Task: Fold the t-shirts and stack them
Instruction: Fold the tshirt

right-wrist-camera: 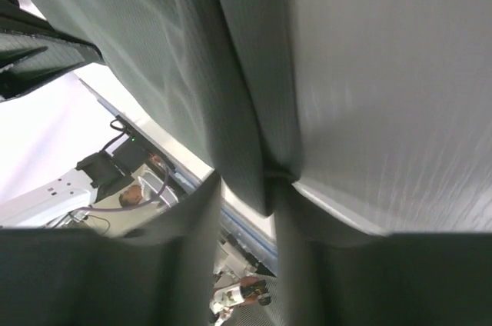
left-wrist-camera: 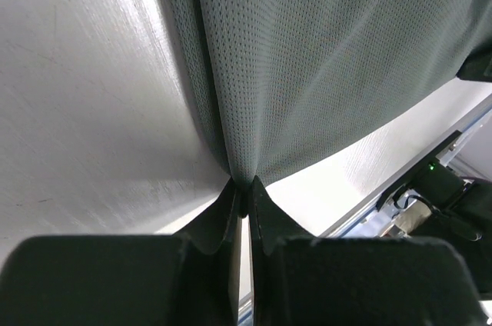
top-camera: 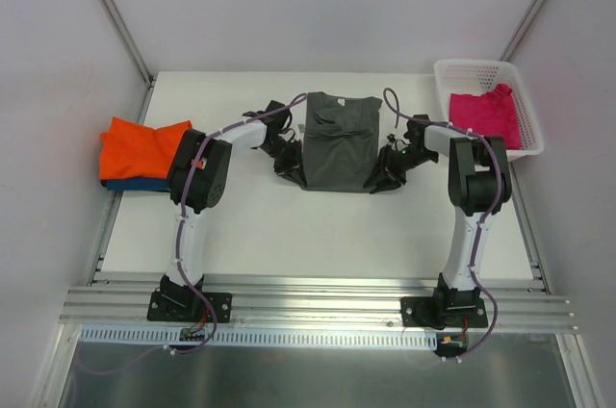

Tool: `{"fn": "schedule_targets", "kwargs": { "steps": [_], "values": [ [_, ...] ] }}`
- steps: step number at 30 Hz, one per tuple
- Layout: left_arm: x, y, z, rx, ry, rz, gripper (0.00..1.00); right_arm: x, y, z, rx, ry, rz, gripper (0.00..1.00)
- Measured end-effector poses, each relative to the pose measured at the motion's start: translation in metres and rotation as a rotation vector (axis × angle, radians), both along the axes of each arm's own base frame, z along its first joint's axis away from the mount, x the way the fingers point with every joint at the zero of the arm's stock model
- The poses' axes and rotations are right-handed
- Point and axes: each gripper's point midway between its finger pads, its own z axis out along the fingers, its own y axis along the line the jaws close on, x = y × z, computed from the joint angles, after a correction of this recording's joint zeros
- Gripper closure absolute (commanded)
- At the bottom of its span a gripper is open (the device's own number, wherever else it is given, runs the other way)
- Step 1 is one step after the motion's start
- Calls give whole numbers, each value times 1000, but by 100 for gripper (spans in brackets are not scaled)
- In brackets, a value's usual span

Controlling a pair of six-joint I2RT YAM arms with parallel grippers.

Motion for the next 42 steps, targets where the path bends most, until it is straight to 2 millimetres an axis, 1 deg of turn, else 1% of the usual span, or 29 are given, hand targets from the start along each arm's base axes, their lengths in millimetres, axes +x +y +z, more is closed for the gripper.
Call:
{"fn": "schedule_targets", "kwargs": {
  "steps": [1,2,6,10,12,15,20,23,25,30,32,35,42],
  "values": [
    [0,0,0,0,1,0,100,2,0,-1,-1,-5,3,79],
    [0,0,0,0,1,0,100,4,1,-2,-1,-10,7,99],
    [0,0,0,0,0,0,100,9,1,-4,-7,-17,20,100],
    [0,2,2,5,-10,-1,100,11,0,4,-5,-30,36,99],
    [-3,4,7,7,-15,-4,100,8,-1,10,-1,-30,43,99],
    [-6,5,21,-2,-44,-17,100,4,-3,25,12,-39,45,99],
    [-2,4,59,-39,-151,-43,100,2,-5,56,34,-94,47,99],
    [-1,4,78,-56,-208,-59,100,0,-4,76,46,-137,49,99],
    [-3,3,89,-65,-237,-72,100,-1,-4,88,56,-164,50,100],
    [-7,8,108,-66,-287,-89,100,-7,0,112,76,-216,59,99],
    [-8,10,116,-63,-308,-96,100,-8,1,120,82,-235,61,100],
    [-6,10,127,-68,-341,-103,100,-8,2,127,88,-252,63,99],
    [6,11,147,-74,-394,-103,100,4,4,145,99,-306,54,99]
  ]
}}
